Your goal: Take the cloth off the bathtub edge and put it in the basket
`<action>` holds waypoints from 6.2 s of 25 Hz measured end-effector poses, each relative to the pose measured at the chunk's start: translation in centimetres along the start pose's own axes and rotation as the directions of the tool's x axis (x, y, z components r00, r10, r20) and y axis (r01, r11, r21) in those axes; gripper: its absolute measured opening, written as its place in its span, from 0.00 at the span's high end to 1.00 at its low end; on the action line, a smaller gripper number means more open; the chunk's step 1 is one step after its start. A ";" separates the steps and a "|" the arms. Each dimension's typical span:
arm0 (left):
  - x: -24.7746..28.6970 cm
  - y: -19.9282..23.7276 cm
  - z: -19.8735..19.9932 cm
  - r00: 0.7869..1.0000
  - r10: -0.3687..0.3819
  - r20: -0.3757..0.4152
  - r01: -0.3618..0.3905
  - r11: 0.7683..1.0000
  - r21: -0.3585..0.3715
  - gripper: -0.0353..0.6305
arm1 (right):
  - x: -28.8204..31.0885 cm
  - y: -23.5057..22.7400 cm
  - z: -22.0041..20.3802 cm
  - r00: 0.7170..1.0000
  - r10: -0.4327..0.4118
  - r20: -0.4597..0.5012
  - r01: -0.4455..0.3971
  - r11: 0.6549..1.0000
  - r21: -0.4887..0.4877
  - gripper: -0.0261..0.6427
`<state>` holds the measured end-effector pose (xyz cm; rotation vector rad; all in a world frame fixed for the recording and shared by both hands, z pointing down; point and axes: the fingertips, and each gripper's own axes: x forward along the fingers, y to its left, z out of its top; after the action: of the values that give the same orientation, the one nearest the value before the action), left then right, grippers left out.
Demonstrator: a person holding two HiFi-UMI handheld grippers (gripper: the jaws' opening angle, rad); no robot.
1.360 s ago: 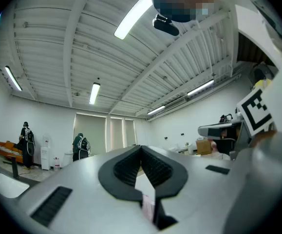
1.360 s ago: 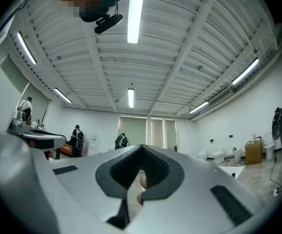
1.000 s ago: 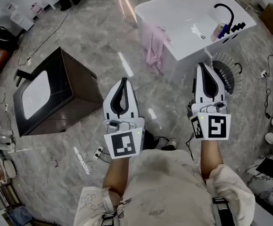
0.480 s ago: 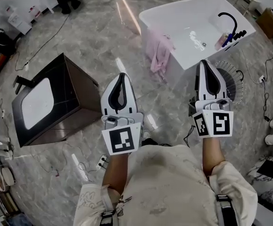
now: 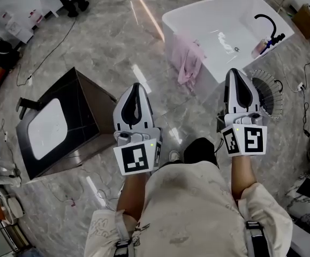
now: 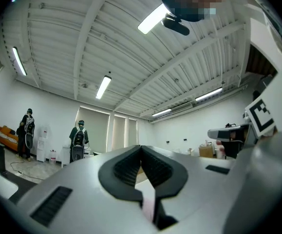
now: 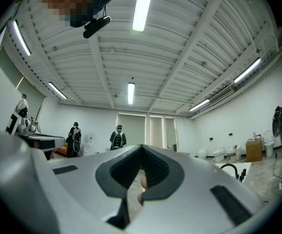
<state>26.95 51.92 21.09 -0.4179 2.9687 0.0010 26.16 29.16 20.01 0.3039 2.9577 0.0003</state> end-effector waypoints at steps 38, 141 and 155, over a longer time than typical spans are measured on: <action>37.7 -4.0 -6.5 0.997 0.049 -0.063 -0.045 0.997 0.059 0.94 | 33.1 -19.9 -9.7 0.995 0.075 -0.071 -0.069 0.995 0.075 0.98; 57.7 -1.2 -45.7 0.807 -0.305 -0.506 0.240 0.952 -0.189 0.94 | 38.8 -15.5 -66.8 0.137 0.063 -0.989 0.118 0.990 0.080 0.86; 58.2 -2.9 -39.7 0.837 -0.344 -0.426 0.299 0.939 -0.172 0.94 | 38.9 -16.6 -59.3 0.326 0.078 -0.942 0.228 0.961 0.158 0.88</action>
<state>-33.25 32.35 52.13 -1.0666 3.3081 0.0175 -24.63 21.78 71.67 0.2310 4.2114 -0.3768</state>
